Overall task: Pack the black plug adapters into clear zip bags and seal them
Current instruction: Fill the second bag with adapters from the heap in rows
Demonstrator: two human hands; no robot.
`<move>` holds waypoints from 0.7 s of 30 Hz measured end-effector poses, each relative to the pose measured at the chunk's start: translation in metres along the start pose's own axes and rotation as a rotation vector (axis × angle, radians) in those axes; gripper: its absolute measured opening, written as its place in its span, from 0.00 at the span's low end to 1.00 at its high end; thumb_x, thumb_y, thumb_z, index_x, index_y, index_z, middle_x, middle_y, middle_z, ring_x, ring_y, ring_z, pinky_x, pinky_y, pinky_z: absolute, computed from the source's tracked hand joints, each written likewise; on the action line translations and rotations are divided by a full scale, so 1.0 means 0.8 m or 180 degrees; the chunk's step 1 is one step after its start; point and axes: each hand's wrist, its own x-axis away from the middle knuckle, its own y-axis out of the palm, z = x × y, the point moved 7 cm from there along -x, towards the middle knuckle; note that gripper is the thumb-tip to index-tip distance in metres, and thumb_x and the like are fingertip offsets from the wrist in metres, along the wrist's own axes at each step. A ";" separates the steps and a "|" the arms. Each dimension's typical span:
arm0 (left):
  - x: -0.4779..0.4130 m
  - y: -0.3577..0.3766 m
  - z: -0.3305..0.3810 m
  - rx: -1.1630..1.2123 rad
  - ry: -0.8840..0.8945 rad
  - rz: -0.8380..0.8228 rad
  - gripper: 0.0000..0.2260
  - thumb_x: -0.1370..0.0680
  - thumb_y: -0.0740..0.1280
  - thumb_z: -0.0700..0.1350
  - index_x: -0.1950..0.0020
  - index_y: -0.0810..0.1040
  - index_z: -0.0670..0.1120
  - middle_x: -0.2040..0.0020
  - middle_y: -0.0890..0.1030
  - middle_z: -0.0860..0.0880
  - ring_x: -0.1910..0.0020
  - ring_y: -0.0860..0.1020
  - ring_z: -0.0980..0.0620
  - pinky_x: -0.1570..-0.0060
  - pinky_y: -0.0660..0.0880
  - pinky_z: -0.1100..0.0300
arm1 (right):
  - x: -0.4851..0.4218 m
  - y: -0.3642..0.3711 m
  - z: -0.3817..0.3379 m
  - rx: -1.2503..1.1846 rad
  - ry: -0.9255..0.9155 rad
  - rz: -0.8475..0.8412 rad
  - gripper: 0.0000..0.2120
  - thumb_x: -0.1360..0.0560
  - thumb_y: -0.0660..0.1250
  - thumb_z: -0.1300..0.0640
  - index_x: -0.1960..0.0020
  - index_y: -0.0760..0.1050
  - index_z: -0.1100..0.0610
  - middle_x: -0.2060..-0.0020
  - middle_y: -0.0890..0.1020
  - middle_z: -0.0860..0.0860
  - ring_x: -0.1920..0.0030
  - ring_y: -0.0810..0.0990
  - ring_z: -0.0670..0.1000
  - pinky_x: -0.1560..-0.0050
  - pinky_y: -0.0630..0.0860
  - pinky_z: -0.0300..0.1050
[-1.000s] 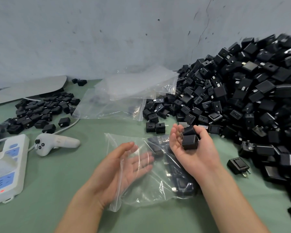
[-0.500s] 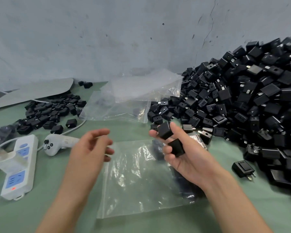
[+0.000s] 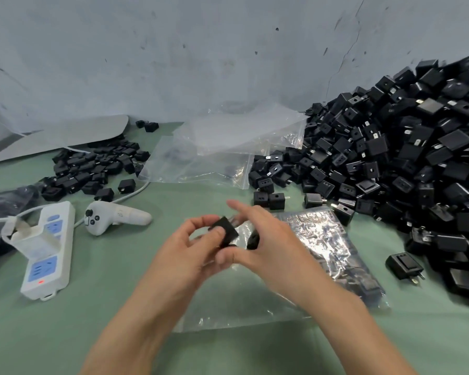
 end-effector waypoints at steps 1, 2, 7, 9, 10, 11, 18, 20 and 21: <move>-0.003 -0.017 0.005 -0.0120 0.0096 0.0218 0.07 0.21 0.68 0.41 0.43 0.78 0.44 0.55 0.86 0.43 0.62 0.84 0.51 0.61 0.81 0.61 | 0.000 -0.007 0.003 -0.0118 0.0068 0.0099 0.36 0.32 0.72 0.35 0.27 0.61 0.33 0.45 0.73 0.32 0.51 0.74 0.33 0.49 0.71 0.31; -0.006 -0.041 0.010 -0.0406 0.0204 0.0518 0.06 0.21 0.68 0.42 0.44 0.78 0.45 0.56 0.87 0.46 0.62 0.84 0.53 0.62 0.81 0.61 | 0.000 -0.018 0.008 -0.0179 0.0145 0.0257 0.34 0.30 0.71 0.35 0.28 0.63 0.34 0.46 0.74 0.34 0.54 0.75 0.35 0.51 0.72 0.32; -0.009 -0.120 0.006 -0.1569 0.0060 0.1120 0.03 0.21 0.69 0.44 0.48 0.80 0.49 0.62 0.85 0.54 0.66 0.80 0.55 0.60 0.78 0.61 | 0.005 -0.070 0.048 -0.0178 0.0594 0.1067 0.17 0.21 0.66 0.49 0.33 0.73 0.43 0.49 0.79 0.41 0.65 0.76 0.38 0.64 0.69 0.29; -0.009 -0.109 -0.007 -0.1653 -0.0079 0.0667 0.04 0.21 0.69 0.43 0.48 0.82 0.49 0.57 0.86 0.51 0.64 0.82 0.59 0.63 0.77 0.67 | 0.008 -0.076 0.061 -0.0208 0.0744 0.1146 0.14 0.20 0.65 0.51 0.35 0.73 0.43 0.49 0.79 0.41 0.67 0.75 0.37 0.66 0.68 0.30; -0.009 -0.100 -0.012 -0.1752 -0.0092 0.0429 0.05 0.21 0.70 0.44 0.47 0.83 0.50 0.54 0.86 0.50 0.60 0.84 0.58 0.61 0.77 0.68 | 0.009 -0.077 0.065 -0.0198 0.0789 0.1151 0.13 0.20 0.64 0.50 0.36 0.72 0.42 0.49 0.79 0.40 0.68 0.75 0.37 0.67 0.67 0.31; -0.007 -0.090 -0.016 -0.1838 -0.0087 0.0217 0.05 0.21 0.70 0.45 0.47 0.84 0.51 0.53 0.87 0.51 0.57 0.85 0.56 0.59 0.77 0.69 | 0.009 -0.077 0.067 -0.0179 0.0819 0.1153 0.12 0.20 0.64 0.50 0.37 0.72 0.41 0.49 0.79 0.40 0.69 0.75 0.37 0.67 0.66 0.32; -0.004 -0.078 -0.013 -0.1395 -0.0010 0.0437 0.09 0.17 0.61 0.39 0.47 0.81 0.46 0.57 0.87 0.47 0.62 0.84 0.54 0.63 0.78 0.69 | 0.005 -0.068 0.080 -0.0267 0.0894 0.1211 0.13 0.20 0.64 0.51 0.37 0.73 0.41 0.50 0.79 0.39 0.66 0.76 0.37 0.66 0.68 0.26; -0.003 -0.082 -0.016 -0.0912 -0.0185 0.0511 0.09 0.16 0.59 0.42 0.46 0.79 0.45 0.57 0.86 0.42 0.62 0.85 0.48 0.63 0.81 0.63 | 0.005 -0.067 0.085 -0.0419 0.0952 0.1218 0.12 0.20 0.63 0.51 0.38 0.73 0.40 0.50 0.80 0.39 0.68 0.77 0.39 0.68 0.69 0.27; -0.003 -0.080 -0.019 -0.0885 -0.0261 0.0449 0.08 0.16 0.60 0.45 0.44 0.79 0.46 0.56 0.86 0.41 0.60 0.86 0.46 0.60 0.82 0.59 | 0.005 -0.067 0.087 -0.0519 0.0999 0.1219 0.11 0.20 0.63 0.51 0.39 0.73 0.40 0.50 0.80 0.39 0.68 0.78 0.41 0.70 0.70 0.28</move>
